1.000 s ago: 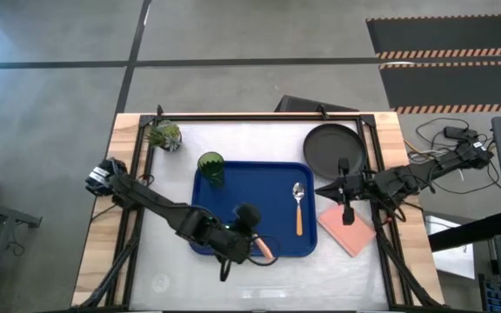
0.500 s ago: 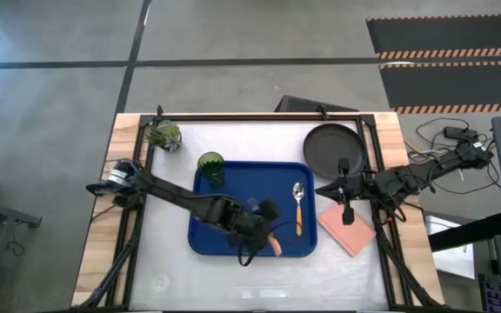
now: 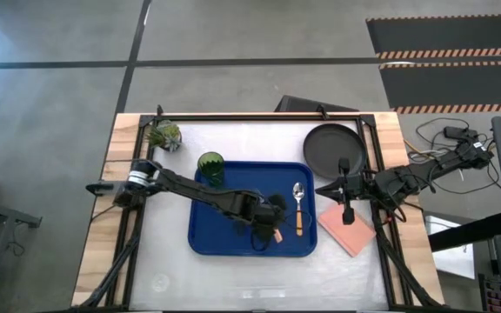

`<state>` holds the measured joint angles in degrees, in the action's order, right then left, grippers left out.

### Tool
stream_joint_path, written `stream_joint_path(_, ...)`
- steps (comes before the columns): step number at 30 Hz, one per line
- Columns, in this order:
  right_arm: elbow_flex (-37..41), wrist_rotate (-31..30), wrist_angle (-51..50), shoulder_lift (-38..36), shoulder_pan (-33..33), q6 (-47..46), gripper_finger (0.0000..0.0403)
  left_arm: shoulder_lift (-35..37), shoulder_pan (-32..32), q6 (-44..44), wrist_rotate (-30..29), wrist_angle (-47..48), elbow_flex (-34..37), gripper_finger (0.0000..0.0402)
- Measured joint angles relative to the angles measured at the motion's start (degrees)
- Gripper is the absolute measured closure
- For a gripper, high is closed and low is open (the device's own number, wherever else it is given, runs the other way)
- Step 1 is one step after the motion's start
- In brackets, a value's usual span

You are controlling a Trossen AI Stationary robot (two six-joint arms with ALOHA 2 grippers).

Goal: Pick and place plate/cup/fork/spoon on tray
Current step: Put the fork on the blue tray

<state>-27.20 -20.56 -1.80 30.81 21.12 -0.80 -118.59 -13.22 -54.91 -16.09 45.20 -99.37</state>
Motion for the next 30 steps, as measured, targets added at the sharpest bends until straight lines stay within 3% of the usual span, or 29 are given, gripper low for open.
stream_joint_path(30,0.0,-0.02,-0.78,0.0,0.0,-1.14,0.0394,-1.27,1.75,0.58,0.86,-10.31,11.78,0.0355)
